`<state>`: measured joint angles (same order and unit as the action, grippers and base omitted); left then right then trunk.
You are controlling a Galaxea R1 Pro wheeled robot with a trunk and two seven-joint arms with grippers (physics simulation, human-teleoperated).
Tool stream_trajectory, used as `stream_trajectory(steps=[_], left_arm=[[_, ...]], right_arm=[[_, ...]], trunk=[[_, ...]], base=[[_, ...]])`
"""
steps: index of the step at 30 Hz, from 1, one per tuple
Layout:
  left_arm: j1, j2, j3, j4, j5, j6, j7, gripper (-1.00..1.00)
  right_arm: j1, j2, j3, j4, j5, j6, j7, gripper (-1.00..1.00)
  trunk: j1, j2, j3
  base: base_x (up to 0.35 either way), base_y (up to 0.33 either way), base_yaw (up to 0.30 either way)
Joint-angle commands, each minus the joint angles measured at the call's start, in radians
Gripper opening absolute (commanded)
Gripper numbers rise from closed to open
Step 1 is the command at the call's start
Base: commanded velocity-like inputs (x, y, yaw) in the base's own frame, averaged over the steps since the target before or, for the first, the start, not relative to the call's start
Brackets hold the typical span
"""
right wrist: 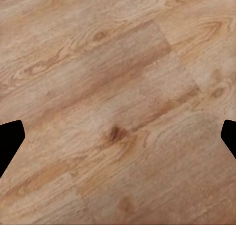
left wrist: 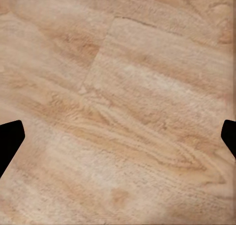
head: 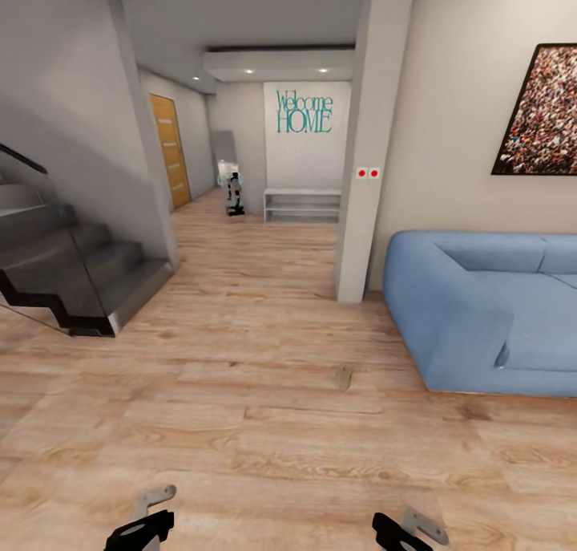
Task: Place each of the two pumpkins and all three candles from the living room inside a cabinet in the living room (use any cabinet), then make sure every cabinet is closed, and position the cauldron so it is next to a table in the living room.
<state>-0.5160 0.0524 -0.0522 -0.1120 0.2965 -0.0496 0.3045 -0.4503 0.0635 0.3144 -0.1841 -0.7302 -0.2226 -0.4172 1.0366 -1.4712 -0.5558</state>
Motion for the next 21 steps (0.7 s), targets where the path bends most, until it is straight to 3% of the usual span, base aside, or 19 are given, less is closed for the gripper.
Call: stream_trajectory(steps=[1, 21], left_arm=[[0.0, 0.0, 0.0, 0.0, 0.0, 0.0, 0.0, 1.0], [0.001, 0.0, 0.0, 0.0, 0.0, 0.0, 0.0, 1.0]], right_arm=[[0.0, 0.0, 0.0, 0.0, 0.0, 0.0, 0.0, 1.0], [0.0, 0.002, 0.0, 0.0, -0.002, 0.0, 0.0, 1.0]], trunk=[[0.0, 0.0, 0.0], [0.0, 0.0, 0.0]], base=[[0.33, 0.0, 0.0], [0.33, 0.0, 0.0]])
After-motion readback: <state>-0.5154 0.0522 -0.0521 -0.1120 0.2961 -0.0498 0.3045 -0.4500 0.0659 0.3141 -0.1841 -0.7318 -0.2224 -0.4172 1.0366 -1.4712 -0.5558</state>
